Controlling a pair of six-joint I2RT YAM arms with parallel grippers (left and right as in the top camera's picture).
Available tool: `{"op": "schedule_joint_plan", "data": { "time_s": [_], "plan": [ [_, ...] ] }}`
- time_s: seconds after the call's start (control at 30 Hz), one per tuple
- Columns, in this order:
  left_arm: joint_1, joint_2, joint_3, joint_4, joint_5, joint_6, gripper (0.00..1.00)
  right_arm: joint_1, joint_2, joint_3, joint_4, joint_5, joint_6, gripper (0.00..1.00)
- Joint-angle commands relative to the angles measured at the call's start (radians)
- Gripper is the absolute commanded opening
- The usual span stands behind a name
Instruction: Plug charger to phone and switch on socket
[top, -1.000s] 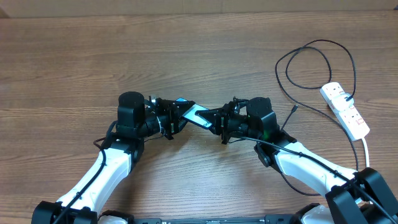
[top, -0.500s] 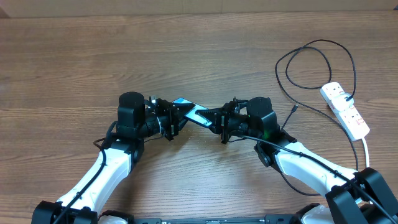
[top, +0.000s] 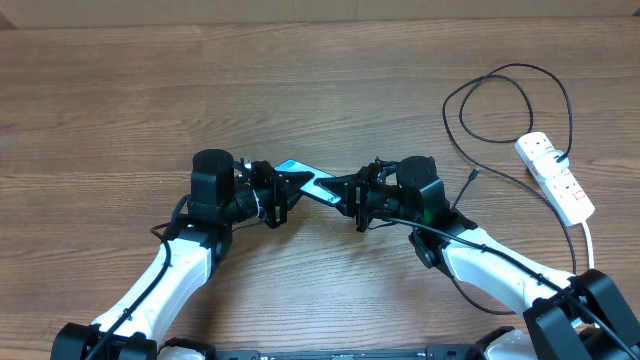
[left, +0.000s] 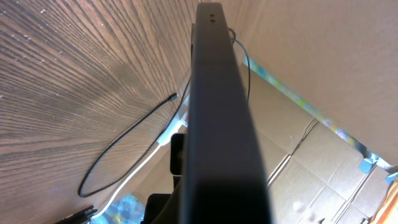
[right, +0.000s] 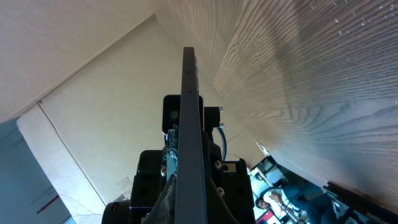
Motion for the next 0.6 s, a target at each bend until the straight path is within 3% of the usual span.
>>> {"op": "schedule_joint_plan", "data": {
  "time_s": [0.0,0.37,0.43,0.47,0.57],
  "plan": [
    [-0.001,0.004,0.011,0.010,-0.012,0.005,0.04,0.005,-0.014,0.013,0.006,-0.027,0.015,0.11],
    [0.048,0.004,0.011,-0.020,-0.007,0.076,0.04,0.003,-0.014,0.013,-0.062,-0.020,0.015,0.43],
    [0.073,0.005,0.011,-0.045,0.015,0.102,0.04,0.003,-0.014,0.013,-0.114,-0.002,0.015,0.53],
    [0.087,0.007,0.011,-0.052,0.033,0.117,0.04,0.003,-0.014,0.013,-0.143,0.004,0.015,0.63],
    [0.127,0.010,0.011,-0.056,0.096,0.175,0.04,0.003,-0.014,0.013,-0.219,0.050,0.014,0.75]
  ]
}}
